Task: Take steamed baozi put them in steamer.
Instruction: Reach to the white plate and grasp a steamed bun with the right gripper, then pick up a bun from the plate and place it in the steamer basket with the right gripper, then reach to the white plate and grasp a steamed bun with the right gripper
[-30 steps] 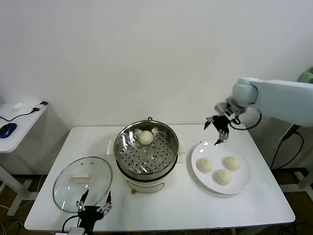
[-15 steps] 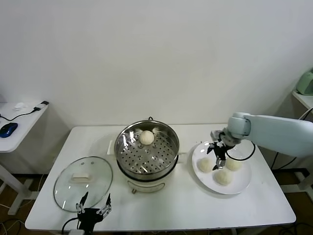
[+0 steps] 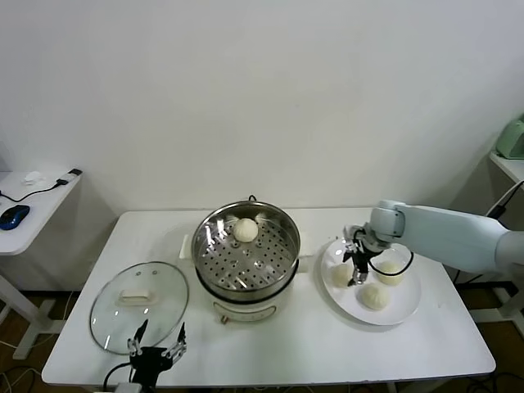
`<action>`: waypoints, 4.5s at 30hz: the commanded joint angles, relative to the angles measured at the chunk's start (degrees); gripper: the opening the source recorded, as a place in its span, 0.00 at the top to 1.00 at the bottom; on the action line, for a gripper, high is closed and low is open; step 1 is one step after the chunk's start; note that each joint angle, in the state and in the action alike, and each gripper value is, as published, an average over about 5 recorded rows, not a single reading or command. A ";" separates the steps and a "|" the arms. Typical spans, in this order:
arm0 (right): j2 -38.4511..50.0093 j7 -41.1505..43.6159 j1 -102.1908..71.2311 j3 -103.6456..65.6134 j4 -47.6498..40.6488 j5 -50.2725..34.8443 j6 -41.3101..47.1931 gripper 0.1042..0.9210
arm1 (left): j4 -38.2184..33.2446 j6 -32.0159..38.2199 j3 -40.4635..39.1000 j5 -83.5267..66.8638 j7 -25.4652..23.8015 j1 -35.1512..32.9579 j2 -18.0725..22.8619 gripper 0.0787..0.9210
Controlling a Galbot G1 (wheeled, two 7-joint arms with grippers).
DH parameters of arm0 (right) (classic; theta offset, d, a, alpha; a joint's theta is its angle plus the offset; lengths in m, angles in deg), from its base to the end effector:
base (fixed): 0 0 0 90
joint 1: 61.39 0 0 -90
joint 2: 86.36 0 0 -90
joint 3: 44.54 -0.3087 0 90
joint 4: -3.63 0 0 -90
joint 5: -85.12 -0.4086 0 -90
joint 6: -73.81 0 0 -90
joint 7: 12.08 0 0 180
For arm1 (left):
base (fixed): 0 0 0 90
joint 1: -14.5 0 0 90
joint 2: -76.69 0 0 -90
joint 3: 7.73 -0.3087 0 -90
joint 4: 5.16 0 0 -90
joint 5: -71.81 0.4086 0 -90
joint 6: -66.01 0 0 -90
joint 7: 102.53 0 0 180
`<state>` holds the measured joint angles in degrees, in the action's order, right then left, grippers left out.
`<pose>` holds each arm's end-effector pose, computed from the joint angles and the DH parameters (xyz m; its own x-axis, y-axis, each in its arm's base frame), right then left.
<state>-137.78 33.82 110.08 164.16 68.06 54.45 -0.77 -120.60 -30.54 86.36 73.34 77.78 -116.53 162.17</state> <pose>0.5481 -0.0497 -0.2612 -0.1021 -0.1449 0.9842 -0.9948 0.0157 -0.1009 0.1918 0.0367 -0.3402 -0.9273 -0.0501 0.3710 -0.0001 0.9910 0.1337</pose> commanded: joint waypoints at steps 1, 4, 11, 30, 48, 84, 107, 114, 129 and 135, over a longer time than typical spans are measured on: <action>-0.43 0.20 -0.68 -1.36 -0.30 -0.14 0.90 0.35 | -0.03 -0.01 -0.04 -0.01 0.01 0.02 0.00 0.12; 0.78 1.77 2.30 -0.37 1.94 -0.89 0.21 0.37 | -0.24 0.01 -0.05 0.04 0.01 -0.11 -0.02 0.12; 4.52 7.38 19.41 7.77 6.80 -4.68 -2.97 0.38 | -0.56 0.07 -0.31 0.21 0.03 -0.24 -0.01 0.12; -21.17 -4.53 41.61 5.47 23.50 -42.18 11.48 0.38 | -1.95 -0.96 -1.81 0.44 -0.23 0.84 -0.49 0.12; -36.81 -10.78 17.04 5.05 2.36 -31.70 14.06 0.39 | -1.41 -1.04 -1.75 0.05 -0.36 1.50 -0.21 0.12; -8.08 8.80 40.86 14.20 17.55 -24.94 0.28 0.12 | -3.12 -1.39 -2.59 0.40 -0.34 0.88 0.53 0.12; 22.81 4.21 12.74 11.67 21.72 3.84 1.44 0.12 | -3.58 -1.57 -1.76 0.23 -0.40 0.96 0.21 0.12; 18.67 2.20 3.24 2.38 16.07 5.61 2.85 0.12 | -3.68 -1.59 -1.94 0.36 -0.45 0.69 0.65 0.12; 12.48 1.21 -1.07 -0.80 9.94 6.17 3.15 0.12 | -3.48 -1.41 -1.35 0.19 -0.46 0.28 0.43 0.12; 11.18 1.03 -1.81 -1.78 8.52 6.02 3.06 0.12 | -3.11 -1.30 -1.46 0.20 -0.41 0.40 0.44 0.12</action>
<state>-125.47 35.26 110.83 164.33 78.80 59.62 2.15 -123.71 -31.89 84.91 73.56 77.36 -116.08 162.67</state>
